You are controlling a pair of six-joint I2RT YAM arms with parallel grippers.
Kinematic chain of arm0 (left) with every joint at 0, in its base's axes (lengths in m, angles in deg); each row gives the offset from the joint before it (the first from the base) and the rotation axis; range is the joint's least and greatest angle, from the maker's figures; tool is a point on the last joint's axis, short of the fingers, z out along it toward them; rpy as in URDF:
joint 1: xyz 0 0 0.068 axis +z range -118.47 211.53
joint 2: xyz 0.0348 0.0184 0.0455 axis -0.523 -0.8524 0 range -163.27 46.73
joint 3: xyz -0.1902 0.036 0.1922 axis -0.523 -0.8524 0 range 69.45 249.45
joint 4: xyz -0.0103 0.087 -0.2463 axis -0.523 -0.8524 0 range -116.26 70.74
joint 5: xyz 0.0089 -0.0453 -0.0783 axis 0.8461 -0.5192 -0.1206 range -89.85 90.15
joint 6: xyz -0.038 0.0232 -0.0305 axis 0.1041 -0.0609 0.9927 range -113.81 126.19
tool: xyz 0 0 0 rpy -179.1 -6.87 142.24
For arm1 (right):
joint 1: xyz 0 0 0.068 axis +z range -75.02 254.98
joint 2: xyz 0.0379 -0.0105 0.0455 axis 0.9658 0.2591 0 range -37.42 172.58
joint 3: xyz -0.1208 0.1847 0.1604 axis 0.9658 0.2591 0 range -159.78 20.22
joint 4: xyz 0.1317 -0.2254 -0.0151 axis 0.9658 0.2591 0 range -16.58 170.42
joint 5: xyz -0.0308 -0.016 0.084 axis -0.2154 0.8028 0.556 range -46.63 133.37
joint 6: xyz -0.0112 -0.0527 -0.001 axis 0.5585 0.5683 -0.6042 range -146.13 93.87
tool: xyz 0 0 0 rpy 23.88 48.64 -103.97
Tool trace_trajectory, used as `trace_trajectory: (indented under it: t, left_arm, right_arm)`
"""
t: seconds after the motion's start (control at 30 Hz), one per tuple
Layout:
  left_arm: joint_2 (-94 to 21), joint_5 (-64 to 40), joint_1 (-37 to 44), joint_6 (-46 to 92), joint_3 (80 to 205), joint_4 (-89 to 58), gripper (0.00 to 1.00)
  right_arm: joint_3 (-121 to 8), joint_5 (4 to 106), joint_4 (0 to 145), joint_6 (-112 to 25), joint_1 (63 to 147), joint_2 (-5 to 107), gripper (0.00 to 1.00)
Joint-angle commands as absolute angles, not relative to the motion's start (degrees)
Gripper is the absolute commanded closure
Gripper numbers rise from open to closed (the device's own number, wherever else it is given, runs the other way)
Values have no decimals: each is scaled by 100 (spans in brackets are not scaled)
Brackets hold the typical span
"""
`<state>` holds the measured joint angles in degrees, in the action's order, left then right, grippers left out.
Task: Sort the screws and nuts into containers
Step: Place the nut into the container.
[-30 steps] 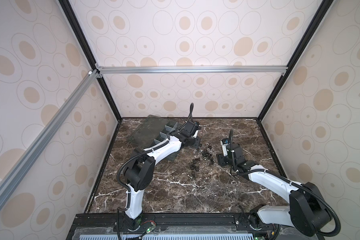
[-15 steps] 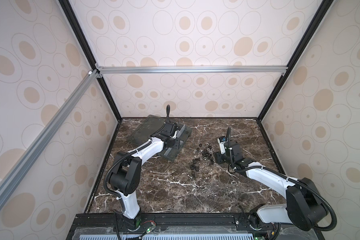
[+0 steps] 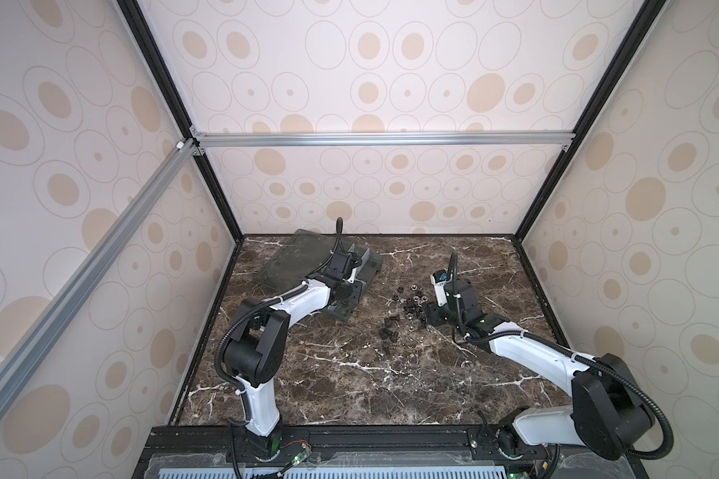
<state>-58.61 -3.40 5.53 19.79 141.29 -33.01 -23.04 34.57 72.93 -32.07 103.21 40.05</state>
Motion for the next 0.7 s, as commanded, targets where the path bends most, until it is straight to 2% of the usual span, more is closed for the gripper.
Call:
trace_trajectory:
  t: [0.0, 0.13, 0.43, 0.67]
  left_arm:
    - [-5955, -537, 526, 1919, 14268, -3224, 60]
    - [-6114, -433, 480, 1988, 14173, -3096, 70]
    - [-6633, -549, 154, 2039, 14559, -3112, 70]
    - [-6596, -679, 58, 2237, 14741, -3000, 69]
  right_arm:
    - [-2364, 3414, 7223, -3194, 10376, 3994, 33]
    - [-2297, 3399, 7149, -3186, 10381, 3906, 33]
    - [-2230, 3282, 7081, -3097, 10371, 3849, 33]
    - [-2196, 3200, 7028, -3074, 10377, 3860, 32]
